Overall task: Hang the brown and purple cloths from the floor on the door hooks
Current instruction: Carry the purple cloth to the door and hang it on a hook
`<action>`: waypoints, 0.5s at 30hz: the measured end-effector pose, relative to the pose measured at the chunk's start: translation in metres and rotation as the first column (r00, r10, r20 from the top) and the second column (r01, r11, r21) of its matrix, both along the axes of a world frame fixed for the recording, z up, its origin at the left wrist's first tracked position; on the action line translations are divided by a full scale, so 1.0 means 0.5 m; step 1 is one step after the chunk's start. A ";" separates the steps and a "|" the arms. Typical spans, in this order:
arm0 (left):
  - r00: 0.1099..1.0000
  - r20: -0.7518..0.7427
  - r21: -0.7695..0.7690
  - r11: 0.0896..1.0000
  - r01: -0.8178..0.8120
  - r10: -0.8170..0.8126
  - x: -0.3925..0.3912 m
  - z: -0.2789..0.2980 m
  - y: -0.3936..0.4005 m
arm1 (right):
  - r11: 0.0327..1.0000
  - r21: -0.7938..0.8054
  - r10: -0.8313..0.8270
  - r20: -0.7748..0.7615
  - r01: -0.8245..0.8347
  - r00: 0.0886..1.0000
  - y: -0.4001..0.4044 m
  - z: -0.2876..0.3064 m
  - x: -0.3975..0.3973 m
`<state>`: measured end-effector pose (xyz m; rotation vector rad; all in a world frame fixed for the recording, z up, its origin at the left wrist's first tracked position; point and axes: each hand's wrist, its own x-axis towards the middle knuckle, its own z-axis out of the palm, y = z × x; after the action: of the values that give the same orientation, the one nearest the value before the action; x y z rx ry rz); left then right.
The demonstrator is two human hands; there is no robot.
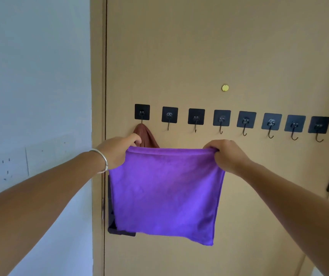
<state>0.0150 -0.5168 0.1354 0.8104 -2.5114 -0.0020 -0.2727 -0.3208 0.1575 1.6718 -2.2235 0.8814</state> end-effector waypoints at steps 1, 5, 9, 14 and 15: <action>0.999 -0.015 0.015 0.999 0.030 -0.030 -0.003 0.000 -0.020 | 1.000 -0.023 0.010 0.047 -0.009 0.999 -0.019 -0.001 -0.007; 0.986 -0.007 -0.158 0.974 0.164 -0.167 -0.021 -0.005 -0.075 | 0.993 -0.109 0.072 0.256 -0.045 0.964 -0.090 0.000 -0.044; 0.975 0.109 -0.334 0.917 0.218 -0.192 -0.046 0.000 -0.106 | 0.978 -0.168 0.178 0.381 -0.122 0.907 -0.146 0.009 -0.094; 0.991 0.044 -0.350 0.927 0.131 -0.123 -0.100 0.022 -0.130 | 0.983 -0.083 0.148 -0.192 -0.166 0.970 -0.188 0.018 -0.136; 0.995 0.025 -0.329 0.939 0.103 -0.101 -0.112 0.028 -0.137 | 0.984 -0.061 0.140 -0.341 -0.170 0.930 -0.198 0.021 -0.139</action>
<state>-0.0411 -0.5854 0.1494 0.5426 -2.4634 0.3781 -0.3425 -0.4200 0.1680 1.8187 -1.8218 0.6580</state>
